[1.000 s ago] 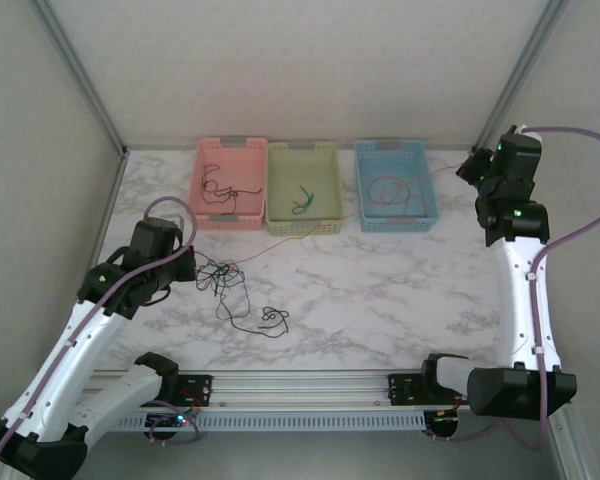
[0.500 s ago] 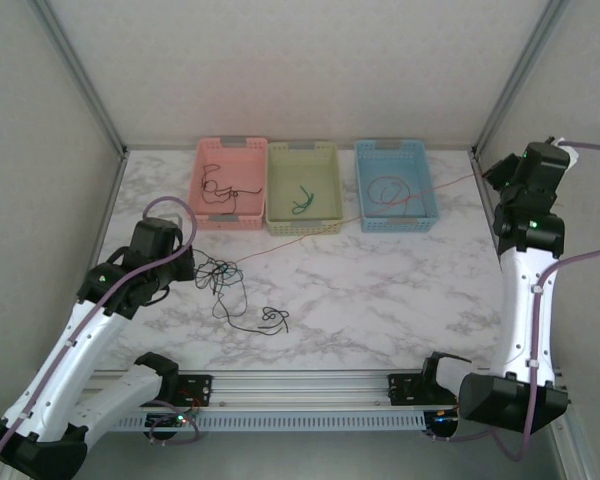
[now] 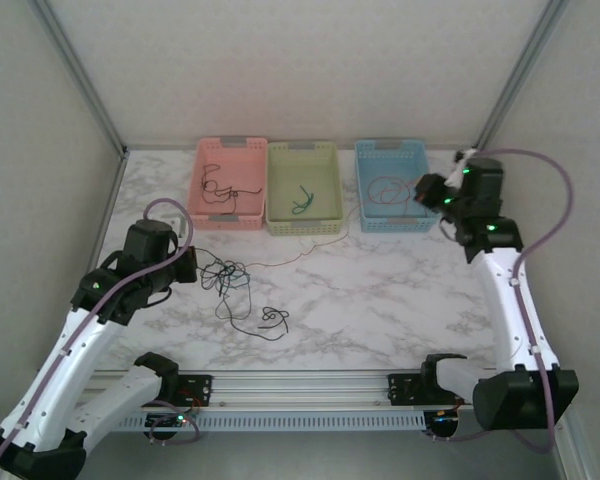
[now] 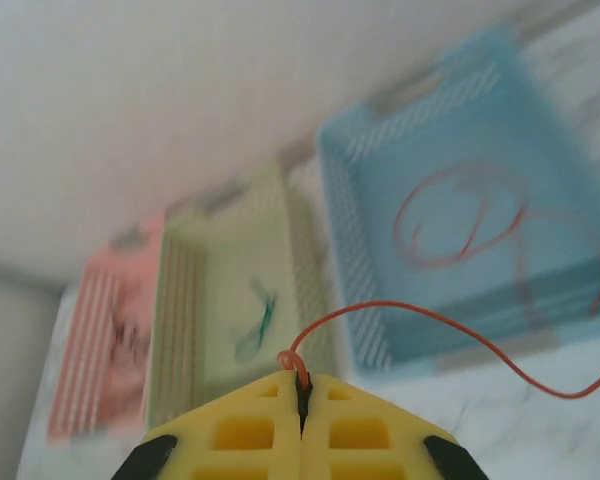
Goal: Untangle the cables
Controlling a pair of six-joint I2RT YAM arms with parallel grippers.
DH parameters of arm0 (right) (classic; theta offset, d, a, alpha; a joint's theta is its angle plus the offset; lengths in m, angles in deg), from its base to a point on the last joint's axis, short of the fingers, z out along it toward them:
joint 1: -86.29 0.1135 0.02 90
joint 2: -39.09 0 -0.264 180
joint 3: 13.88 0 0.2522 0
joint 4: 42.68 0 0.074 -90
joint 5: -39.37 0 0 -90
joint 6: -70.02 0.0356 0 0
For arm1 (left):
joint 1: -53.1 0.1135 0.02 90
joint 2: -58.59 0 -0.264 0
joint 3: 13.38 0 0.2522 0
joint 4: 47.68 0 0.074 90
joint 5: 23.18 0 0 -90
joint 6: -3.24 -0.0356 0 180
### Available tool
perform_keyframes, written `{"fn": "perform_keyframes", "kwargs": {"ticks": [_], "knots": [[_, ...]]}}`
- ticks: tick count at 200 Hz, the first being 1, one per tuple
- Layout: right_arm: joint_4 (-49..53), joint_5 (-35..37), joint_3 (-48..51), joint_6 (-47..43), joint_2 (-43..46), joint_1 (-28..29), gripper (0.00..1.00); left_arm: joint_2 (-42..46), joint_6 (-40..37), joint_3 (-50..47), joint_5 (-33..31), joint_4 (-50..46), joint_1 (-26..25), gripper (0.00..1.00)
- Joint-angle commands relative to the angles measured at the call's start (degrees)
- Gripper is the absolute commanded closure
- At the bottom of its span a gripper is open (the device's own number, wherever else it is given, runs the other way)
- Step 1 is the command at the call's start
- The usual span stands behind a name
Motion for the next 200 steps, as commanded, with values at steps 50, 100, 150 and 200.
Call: {"fn": "perform_keyframes", "kwargs": {"ticks": [50, 100, 150, 200], "knots": [[0.4, 4.3, 20.3, -2.3, -2.6, 16.2, 1.0, -1.2, -0.7, 0.5, 3.9, 2.7, 0.4, 1.0], [1.3, 4.8, 19.6, -5.1, -5.4, 18.2, 0.52, -0.7, -0.9, 0.0, 3.6, 1.8, 0.4, 1.0], [-1.9, -2.3, 12.4, -13.6, -4.2, 26.3, 0.35, -0.8, -1.1, -0.2, 4.3, 2.0, 0.4, 1.0], [-6.2, -9.3, 3.0, -25.9, -15.7, 34.9, 0.3, -1.2, -1.4, -0.5, 5.0, 2.3, 0.4, 1.0]]}}
